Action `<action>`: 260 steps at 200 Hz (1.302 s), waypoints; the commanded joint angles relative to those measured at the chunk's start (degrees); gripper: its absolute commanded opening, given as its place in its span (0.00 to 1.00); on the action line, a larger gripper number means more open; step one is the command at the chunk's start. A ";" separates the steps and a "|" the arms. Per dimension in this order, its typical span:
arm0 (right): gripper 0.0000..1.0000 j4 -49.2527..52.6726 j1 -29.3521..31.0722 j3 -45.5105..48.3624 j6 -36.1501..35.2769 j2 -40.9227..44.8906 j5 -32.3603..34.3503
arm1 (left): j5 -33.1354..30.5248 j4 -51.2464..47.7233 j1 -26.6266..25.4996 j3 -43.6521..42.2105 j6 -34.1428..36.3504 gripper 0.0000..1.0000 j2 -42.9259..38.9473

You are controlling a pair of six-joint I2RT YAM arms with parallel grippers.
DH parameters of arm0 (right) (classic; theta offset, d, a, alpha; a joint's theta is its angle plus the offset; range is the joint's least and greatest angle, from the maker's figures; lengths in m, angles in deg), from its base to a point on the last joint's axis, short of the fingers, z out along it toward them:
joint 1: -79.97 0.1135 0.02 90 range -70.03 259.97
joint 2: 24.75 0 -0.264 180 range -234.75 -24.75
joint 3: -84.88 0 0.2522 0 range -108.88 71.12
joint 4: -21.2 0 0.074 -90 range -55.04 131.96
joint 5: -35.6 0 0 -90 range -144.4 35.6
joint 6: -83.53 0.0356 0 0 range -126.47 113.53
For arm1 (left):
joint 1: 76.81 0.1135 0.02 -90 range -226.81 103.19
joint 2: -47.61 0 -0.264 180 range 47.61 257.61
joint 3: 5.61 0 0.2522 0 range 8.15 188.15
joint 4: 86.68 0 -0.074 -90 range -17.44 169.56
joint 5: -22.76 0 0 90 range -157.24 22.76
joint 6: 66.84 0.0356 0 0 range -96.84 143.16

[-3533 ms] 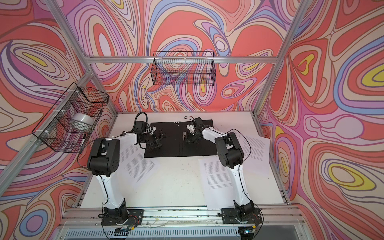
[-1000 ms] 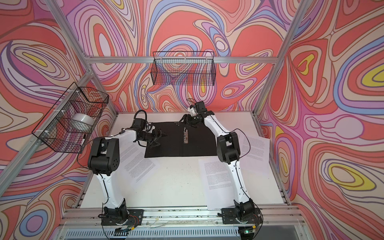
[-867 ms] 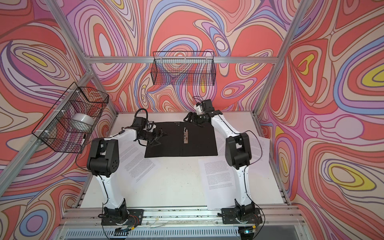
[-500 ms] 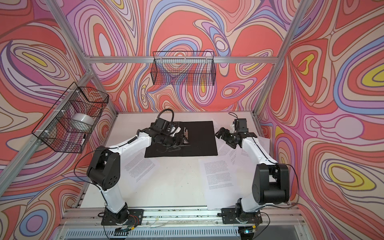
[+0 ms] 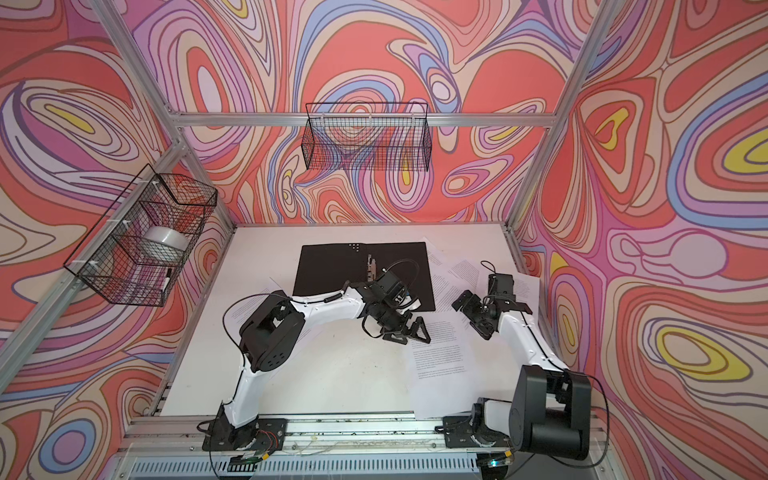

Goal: Put the files into the folder

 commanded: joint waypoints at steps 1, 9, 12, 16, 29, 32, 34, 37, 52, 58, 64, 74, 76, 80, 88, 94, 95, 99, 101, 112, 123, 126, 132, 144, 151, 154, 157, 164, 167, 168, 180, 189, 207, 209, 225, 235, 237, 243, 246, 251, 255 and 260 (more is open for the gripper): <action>0.98 0.46 -0.46 0.92 -0.24 1.01 0.14 | 0.69 1.45 -0.26 2.25 -1.77 1.00 2.56; 0.98 0.38 -0.46 1.07 -0.58 1.12 0.05 | 0.06 1.20 -0.29 2.69 -1.97 1.00 3.28; 0.98 0.41 -0.50 1.16 -0.66 1.12 0.05 | -0.28 1.01 -0.32 2.95 -1.96 1.00 3.53; 0.98 0.66 -0.46 1.21 -0.82 1.08 0.19 | -0.79 0.65 -0.33 3.25 -1.97 1.00 3.90; 0.98 1.62 -0.49 1.27 -1.31 0.68 1.14 | -3.30 -1.27 -0.10 4.44 -1.80 1.00 5.02; 0.98 1.81 -0.46 1.30 -1.44 0.49 1.33 | -3.87 -1.62 0.00 4.54 -1.91 1.00 5.37; 0.98 1.99 -0.48 1.30 -1.55 0.43 1.47 | -4.29 -1.95 0.12 4.72 -1.99 1.00 5.50; 0.98 2.16 -0.54 1.37 -1.63 0.23 1.64 | -4.73 -2.42 0.33 4.95 -2.04 1.00 5.81; 0.98 2.74 -0.46 1.63 -1.61 -0.34 2.61 | -7.04 -3.95 1.33 5.46 -1.84 1.00 6.47; 0.98 2.90 -0.47 1.63 -1.65 -0.64 3.05 | -8.15 -4.36 1.72 5.43 -1.64 1.00 6.58; 0.98 2.99 -0.46 1.66 -1.59 -0.99 3.29 | -8.68 -4.75 2.26 5.35 -1.41 1.00 6.68; 0.98 3.27 -0.47 1.74 -1.38 -1.71 3.08 | -9.01 -4.98 3.31 5.09 -1.27 1.00 6.85; 0.98 3.34 -0.46 1.76 -1.34 -1.81 3.01 | -8.98 -5.03 3.50 4.94 -1.26 1.00 6.86; 0.98 3.44 -0.47 1.87 -1.32 -2.01 2.88 | -9.17 -4.92 3.94 4.72 -1.19 1.00 6.87; 0.98 3.75 -0.46 2.00 -1.32 -2.26 2.78 | -9.53 -5.00 4.65 4.30 -0.97 1.00 6.87; 0.98 3.88 -0.51 2.23 -1.38 -2.24 2.77 | -9.44 -5.03 5.28 4.06 -0.67 1.00 6.95; 0.98 3.93 -0.49 2.30 -1.40 -2.23 2.77 | -9.43 -5.05 5.37 4.04 -0.66 1.00 6.95; 0.98 4.07 -0.49 2.40 -1.35 -2.29 2.69 | -9.37 -5.07 5.72 3.88 -0.48 1.00 7.04; 0.98 4.07 -0.51 2.43 -1.40 -2.24 2.69 | -9.34 -5.07 5.83 3.85 -0.36 1.00 7.11; 0.98 4.24 -0.46 3.23 -1.41 -2.22 1.92 | -9.24 -4.98 6.53 3.81 0.01 1.00 7.29; 0.98 4.35 -0.46 3.95 -1.41 -2.09 0.61 | -9.21 -5.33 7.03 4.08 0.52 1.00 7.72; 0.98 4.41 -0.48 4.18 -1.41 -2.01 0.18 | -9.11 -5.49 7.21 4.17 0.64 1.00 7.81; 0.98 4.21 -0.51 4.86 -1.41 -1.84 -0.91 | -8.95 -5.34 7.38 4.19 0.61 1.00 7.92; 0.98 3.91 -0.46 6.15 -1.25 -1.53 -2.23 | -8.76 -5.08 7.65 4.39 0.76 1.00 8.26; 0.98 3.42 -0.50 7.00 -1.21 -1.52 -3.00 | -8.72 -5.35 7.74 4.72 1.00 1.00 8.63; 0.98 3.22 -0.51 7.19 -1.21 -1.50 -3.42 | -8.64 -5.34 7.81 4.80 1.02 1.00 8.81; 0.98 2.66 -0.48 7.50 -1.21 -1.47 -4.36 | -8.47 -5.34 7.88 4.87 1.09 1.00 8.94; 0.98 1.79 -0.38 7.82 -1.03 -1.71 -5.66 | -8.33 -5.20 7.97 5.02 1.18 1.00 9.27; 0.98 1.59 -0.37 7.96 -0.86 -1.77 -6.01 | -8.39 -5.29 8.00 5.12 1.17 1.00 9.39; 0.98 1.55 -0.37 7.97 -0.78 -1.82 -6.10 | -8.42 -5.31 8.01 5.14 1.14 1.00 9.44; 0.98 1.20 -0.41 7.95 -0.45 -2.37 -7.56 | -8.67 -5.60 8.27 5.50 1.23 1.00 9.89; 0.98 0.91 -0.41 8.19 -0.25 -2.42 -8.30 | -8.72 -5.51 8.52 5.69 1.27 1.00 10.26; 0.98 -0.32 -0.26 9.15 0.41 -2.64 -10.00 | -8.74 -5.39 9.15 6.19 0.89 1.00 11.29; 0.98 -0.52 -0.21 9.31 0.47 -2.66 -10.15 | -8.70 -5.35 9.20 6.25 0.86 1.00 11.38; 0.98 -2.17 0.19 10.08 0.98 -4.18 -11.19 | -9.00 -5.41 9.45 6.97 0.94 1.00 12.40; 0.98 -3.14 0.62 10.17 1.24 -5.21 -11.55 | -8.98 -5.42 9.75 7.36 0.63 1.00 13.03; 0.98 -3.32 0.73 10.13 1.36 -5.39 -11.57 | -8.98 -5.42 9.92 7.36 0.58 1.00 13.13; 0.98 -4.05 1.03 10.26 1.67 -5.87 -11.76 | -8.80 -5.05 10.09 7.39 0.26 1.00 13.34; 0.98 -4.47 1.23 10.34 1.86 -6.11 -12.03 | -8.72 -4.95 10.16 7.36 0.11 1.00 13.44; 0.98 -5.06 1.65 10.44 2.15 -6.39 -12.30 | -8.76 -4.77 10.26 7.45 -0.04 1.00 13.53; 0.98 -5.18 1.78 10.43 2.36 -6.62 -12.28 | -8.79 -4.79 10.29 7.50 -0.04 1.00 13.61; 0.98 -5.52 2.06 10.44 2.61 -6.94 -12.46 | -9.10 -4.96 10.37 7.53 0.10 1.00 13.63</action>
